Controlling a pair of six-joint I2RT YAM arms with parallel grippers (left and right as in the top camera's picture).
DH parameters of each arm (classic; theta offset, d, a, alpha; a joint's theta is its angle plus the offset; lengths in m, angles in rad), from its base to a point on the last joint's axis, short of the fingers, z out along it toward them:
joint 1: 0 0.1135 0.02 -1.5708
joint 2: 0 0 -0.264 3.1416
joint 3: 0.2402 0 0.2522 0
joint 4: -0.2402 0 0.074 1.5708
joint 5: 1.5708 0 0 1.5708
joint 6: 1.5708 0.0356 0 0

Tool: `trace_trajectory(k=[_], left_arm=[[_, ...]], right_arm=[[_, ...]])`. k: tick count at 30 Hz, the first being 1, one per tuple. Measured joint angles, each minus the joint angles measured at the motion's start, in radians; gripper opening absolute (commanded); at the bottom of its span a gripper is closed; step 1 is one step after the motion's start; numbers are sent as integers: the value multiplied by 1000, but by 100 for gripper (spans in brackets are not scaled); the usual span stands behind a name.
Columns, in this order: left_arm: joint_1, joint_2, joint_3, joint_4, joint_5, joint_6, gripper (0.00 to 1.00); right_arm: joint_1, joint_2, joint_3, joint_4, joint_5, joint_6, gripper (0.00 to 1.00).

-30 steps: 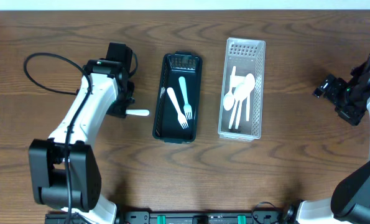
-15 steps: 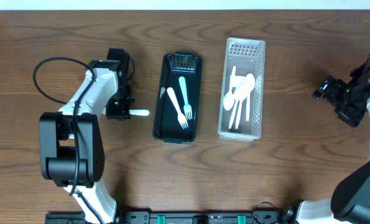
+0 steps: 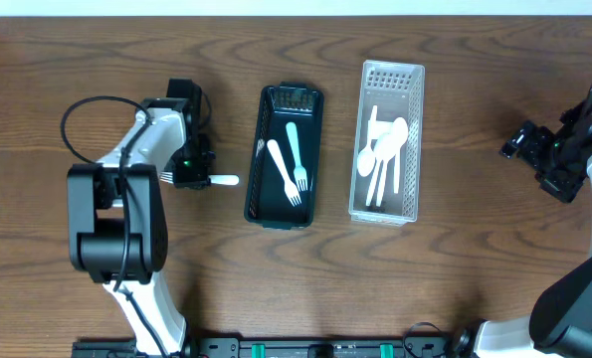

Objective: Pack container
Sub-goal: 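Lower the left gripper onto the white fork and grasp it, then carry the white fork right and release it into the black tray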

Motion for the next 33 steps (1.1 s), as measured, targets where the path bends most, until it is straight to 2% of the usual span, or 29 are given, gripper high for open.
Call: trace_trajectory(k=[1, 4, 10, 12, 15, 22, 27, 29, 33], left_arm=[[0, 0, 0, 9, 5, 10, 50], [0, 2, 0, 12, 9, 31, 36], [0, 2, 0, -8, 23, 55, 19], [0, 2, 0, -12, 39, 64, 6], [3, 1, 0, 0, 79, 90, 6], [16, -5, 10, -6, 216, 257, 6], [17, -98, 19, -19, 242, 457, 6], [17, -159, 30, -20, 242, 577, 6], [8, -311, 57, -55, 243, 907, 6]], right_arm=[[0, 0, 0, 0, 0, 0, 99], [0, 0, 0, 0, 0, 0, 99], [0, 0, 0, 0, 0, 0, 99], [0, 0, 0, 0, 0, 0, 99], [0, 0, 0, 0, 0, 0, 99], [0, 0, 0, 0, 0, 0, 99], [0, 0, 0, -5, 0, 0, 99], [0, 0, 0, -7, 0, 0, 99], [0, 0, 0, -6, 0, 0, 99]])
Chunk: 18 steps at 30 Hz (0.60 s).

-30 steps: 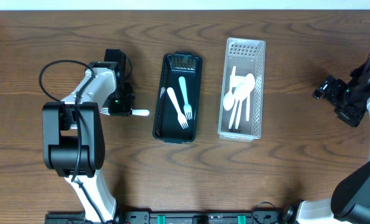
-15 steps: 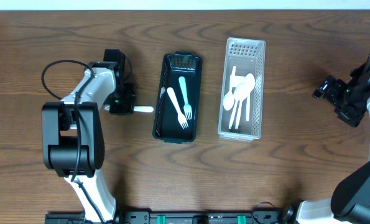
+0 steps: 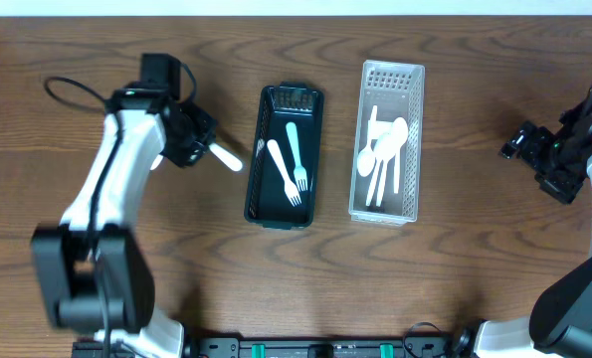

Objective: Pack container
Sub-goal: 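Carry the white fork right and release it into the black tray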

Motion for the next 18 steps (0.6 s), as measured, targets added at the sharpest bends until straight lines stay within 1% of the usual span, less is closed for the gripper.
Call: trace_trajectory(k=[2, 4, 8, 12, 15, 18], left_arm=[[-21, -77, 6, -28, -4, 159, 6], [-63, -136, 10, -53, -24, 285, 6], [-186, -180, 12, -87, -111, 480, 6], [-289, -149, 12, -86, -165, 592, 6], [-341, -103, 12, -77, -204, 631, 6], [-363, -50, 12, -61, -227, 653, 6]], right_arm=[[0, 0, 0, 0, 0, 0, 99], [0, 0, 0, 2, 0, 0, 99], [0, 0, 0, 7, 0, 0, 99], [0, 0, 0, 11, 0, 0, 99], [0, 0, 0, 11, 0, 0, 99], [0, 0, 0, 11, 0, -3, 99]])
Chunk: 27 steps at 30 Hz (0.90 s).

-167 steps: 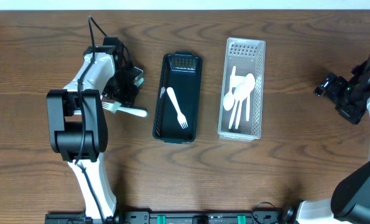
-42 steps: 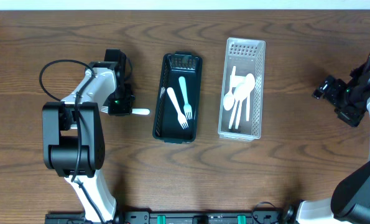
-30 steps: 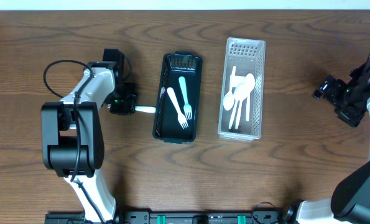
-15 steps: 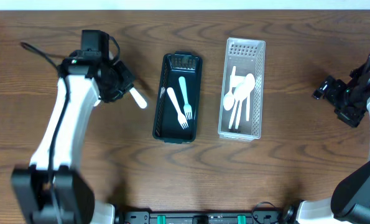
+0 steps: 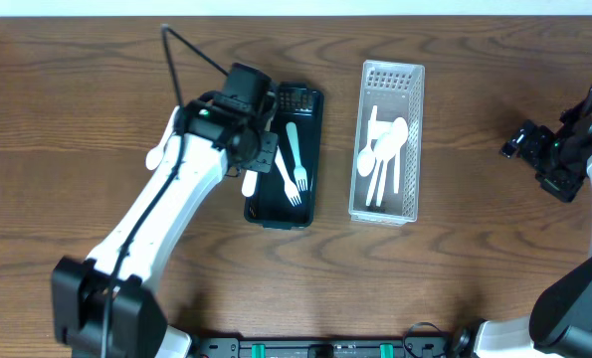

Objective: Pack container
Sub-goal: 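Carry the white fork right and release it into the black tray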

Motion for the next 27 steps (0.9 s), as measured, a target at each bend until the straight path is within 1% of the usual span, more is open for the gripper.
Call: trace_trajectory(k=[4, 8, 19, 20, 21, 22, 24, 25, 27], left_arm=[[-6, 79, 0, 11, -16, -3, 6], [-11, 135, 0, 11, -20, -43, 6], [-59, 143, 0, 14, -21, -117, 6], [-68, 143, 0, 18, -21, -122, 8], [-77, 143, 0, 24, -21, -128, 17], [-85, 143, 0, 31, -22, -135, 33], [-99, 143, 0, 42, -21, -140, 38], [-102, 143, 0, 44, -21, -141, 43], [-101, 143, 0, 44, -26, -146, 49]], right_arm=[[0, 0, 0, 0, 0, -3, 99], [0, 0, 0, 4, 0, -4, 99], [0, 0, 0, 15, 0, -4, 99], [0, 0, 0, 15, 0, -4, 99], [0, 0, 0, 15, 0, -4, 99], [0, 0, 0, 15, 0, -4, 99], [0, 0, 0, 15, 0, -4, 99], [0, 0, 0, 14, 0, -4, 99], [0, 0, 0, 14, 0, -4, 99]])
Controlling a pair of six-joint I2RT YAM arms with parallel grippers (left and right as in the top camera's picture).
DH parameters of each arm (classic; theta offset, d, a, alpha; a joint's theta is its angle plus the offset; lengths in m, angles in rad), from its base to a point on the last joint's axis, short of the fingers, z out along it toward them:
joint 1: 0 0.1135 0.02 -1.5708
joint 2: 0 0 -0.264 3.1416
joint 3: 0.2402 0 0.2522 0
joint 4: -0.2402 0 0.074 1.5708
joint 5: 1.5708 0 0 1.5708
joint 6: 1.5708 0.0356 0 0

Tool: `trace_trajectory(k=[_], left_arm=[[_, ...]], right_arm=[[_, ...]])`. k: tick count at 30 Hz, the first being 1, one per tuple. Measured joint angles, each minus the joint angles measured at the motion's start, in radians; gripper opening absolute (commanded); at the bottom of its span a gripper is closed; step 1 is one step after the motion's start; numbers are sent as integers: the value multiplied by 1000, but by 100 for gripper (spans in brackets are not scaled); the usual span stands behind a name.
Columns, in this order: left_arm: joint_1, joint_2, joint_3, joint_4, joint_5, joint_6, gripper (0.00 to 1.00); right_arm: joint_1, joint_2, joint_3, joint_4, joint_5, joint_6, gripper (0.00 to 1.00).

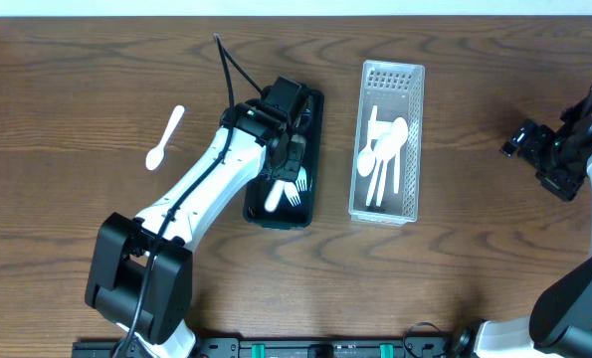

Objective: Pack container
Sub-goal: 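Carry the white fork right and release it into the black tray, then move the left gripper to the last white spoon and grasp it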

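A black tray [257, 204] stands at the table's middle, with a teal fork [301, 180] and a white fork [294, 197] in it. My left gripper [282, 171] hangs over the tray, shut on a white utensil [274, 197] whose end sticks out below the fingers, over the tray's near half. A clear basket [415, 149] to the right holds several white spoons [383, 154]. One white spoon [166, 137] lies loose on the table at the left. My right gripper [522, 142] rests far right, away from both containers; its jaws are too small to read.
The left arm [196, 194] slants across the table from the near left up to the tray, with a black cable [228, 68] arching above it. The right arm's base [574, 303] sits at the near right corner.
My left gripper has moved right and a little nearer, from the tray's left rim to over its inside, carrying the white utensil. The loose spoon at the left now shows in full.
My left gripper was at the table's left, shut on a white utensil near the surface. Then it held the utensil a bit farther back, then at the black tray's left rim, and now over the forks in the tray. The right arm stayed still.
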Motion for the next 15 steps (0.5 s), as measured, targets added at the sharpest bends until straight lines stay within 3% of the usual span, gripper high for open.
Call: trace_trajectory(k=[6, 11, 15], left_arm=[[64, -13, 23, -34, -18, -11, 53], [217, -115, 54, -13, -71, -41, 52], [376, -160, 77, 14, -110, 24, 36]], right_arm=[[0, 0, 0, -3, 0, 0, 99], [0, 0, 0, -3, 0, 0, 99], [0, 0, 0, 1, 0, 0, 99]])
